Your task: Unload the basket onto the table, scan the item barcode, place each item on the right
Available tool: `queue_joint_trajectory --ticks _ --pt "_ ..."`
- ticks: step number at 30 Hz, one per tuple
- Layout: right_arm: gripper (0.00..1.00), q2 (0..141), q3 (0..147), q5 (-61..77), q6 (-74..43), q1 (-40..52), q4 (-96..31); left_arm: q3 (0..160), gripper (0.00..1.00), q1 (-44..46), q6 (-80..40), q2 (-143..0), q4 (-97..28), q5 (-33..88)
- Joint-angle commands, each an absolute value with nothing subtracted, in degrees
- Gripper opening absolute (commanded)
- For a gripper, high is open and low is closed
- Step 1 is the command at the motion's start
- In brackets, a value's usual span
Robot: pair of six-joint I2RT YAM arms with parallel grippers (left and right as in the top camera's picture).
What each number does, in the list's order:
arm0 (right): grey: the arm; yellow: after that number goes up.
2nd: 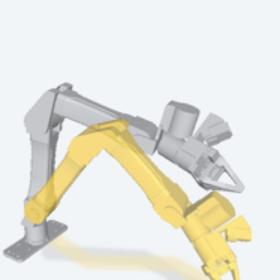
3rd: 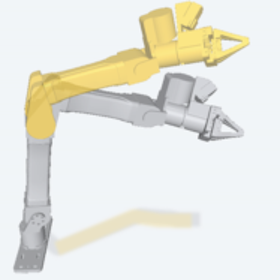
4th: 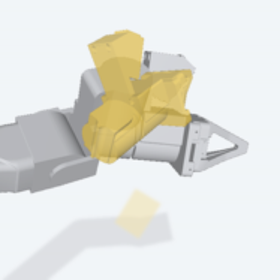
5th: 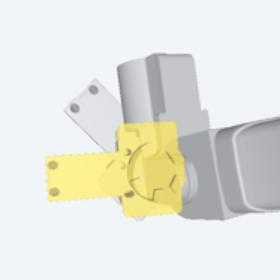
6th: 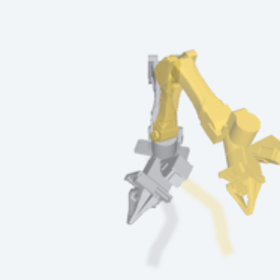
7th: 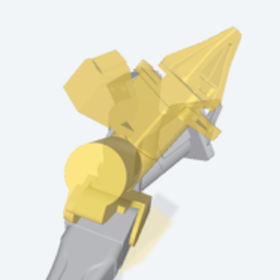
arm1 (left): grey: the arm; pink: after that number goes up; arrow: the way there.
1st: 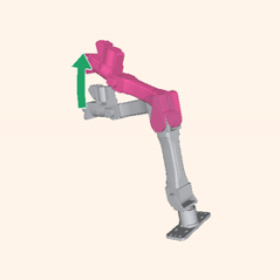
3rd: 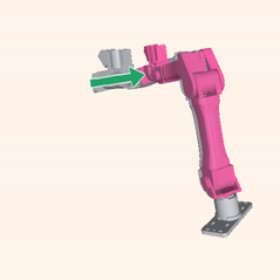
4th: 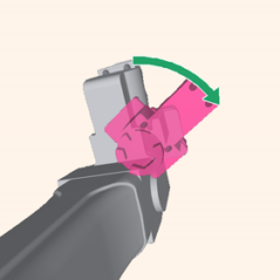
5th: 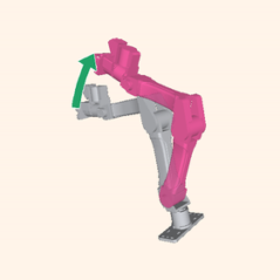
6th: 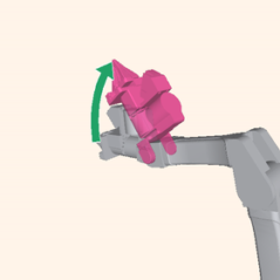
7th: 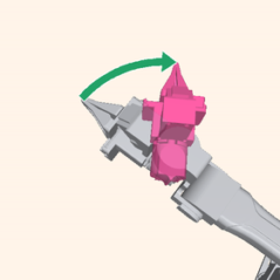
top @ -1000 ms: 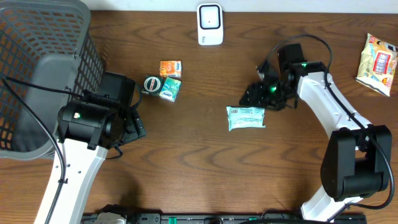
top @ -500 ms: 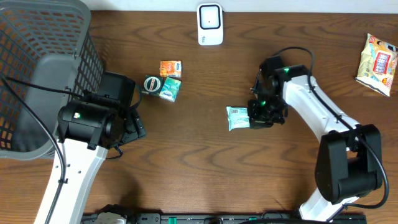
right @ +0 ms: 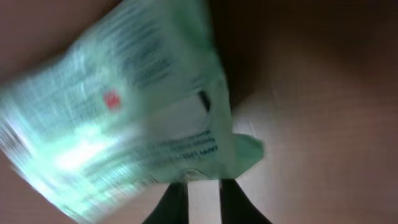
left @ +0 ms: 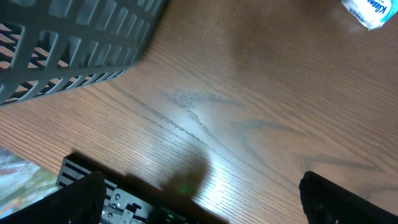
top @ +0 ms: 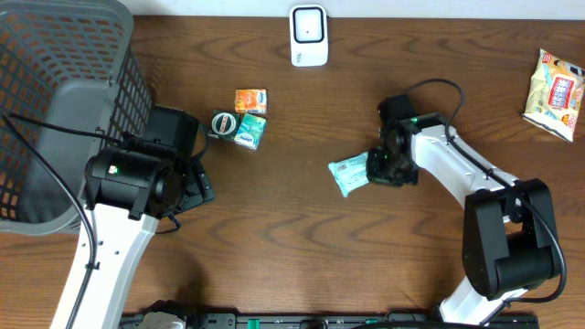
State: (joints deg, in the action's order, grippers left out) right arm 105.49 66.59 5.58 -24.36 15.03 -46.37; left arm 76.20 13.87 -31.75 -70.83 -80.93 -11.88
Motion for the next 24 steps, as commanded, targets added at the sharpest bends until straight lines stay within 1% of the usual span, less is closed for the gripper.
queue_joint_trajectory --ticks 1,2,5,8,9,10,14,17,20,22,24 --pt "0.13 105.1 66.5 4.6 -25.3 14.7 -40.8 76.2 0.98 13.6 -32.5 -70.7 -81.2 -11.6" --pt "0.17 105.1 66.5 4.6 -25.3 14.7 -38.3 76.2 0.98 13.6 -32.5 -70.7 -81.1 -11.6" --pt "0.24 105.1 67.1 6.9 -25.3 14.3 -32.1 76.2 0.98 13.6 -32.5 -70.7 -81.1 -11.6" --pt "0.29 105.1 68.7 11.2 -25.3 13.8 -31.6 76.2 0.98 13.6 -32.5 -70.7 -81.1 -11.6" --pt "0.35 105.1 69.1 12.5 -25.3 13.5 -31.8 76.2 0.98 13.6 -32.5 -70.7 -81.1 -11.6" --pt "0.39 105.1 69.3 13.1 -25.3 13.3 -32.3 76.2 0.98 13.6 -32.5 -70.7 -81.1 -11.6" --pt "0.41 105.1 69.4 13.5 -23.7 12.3 -34.4 76.2 0.98 13.6 -32.5 -70.7 -81.1 -11.6" --pt "0.45 105.1 69.4 13.6 -20.5 12.1 -35.4 76.2 0.98 13.6 -32.5 -70.7 -81.1 -11.6" --pt "0.56 105.1 69.4 17.0 -13.8 12.1 -35.6 76.2 0.98 13.6 -32.5 -70.7 -81.2 -11.6" --pt "0.61 105.1 69.3 18.4 -8.6 12.1 -35.6 76.2 0.98 13.6 -32.5 -70.7 -81.2 -11.6" --pt "0.63 105.1 69.0 18.3 -6.3 12.1 -35.5 76.2 0.98 13.6 -32.5 -70.7 -81.1 -11.6"
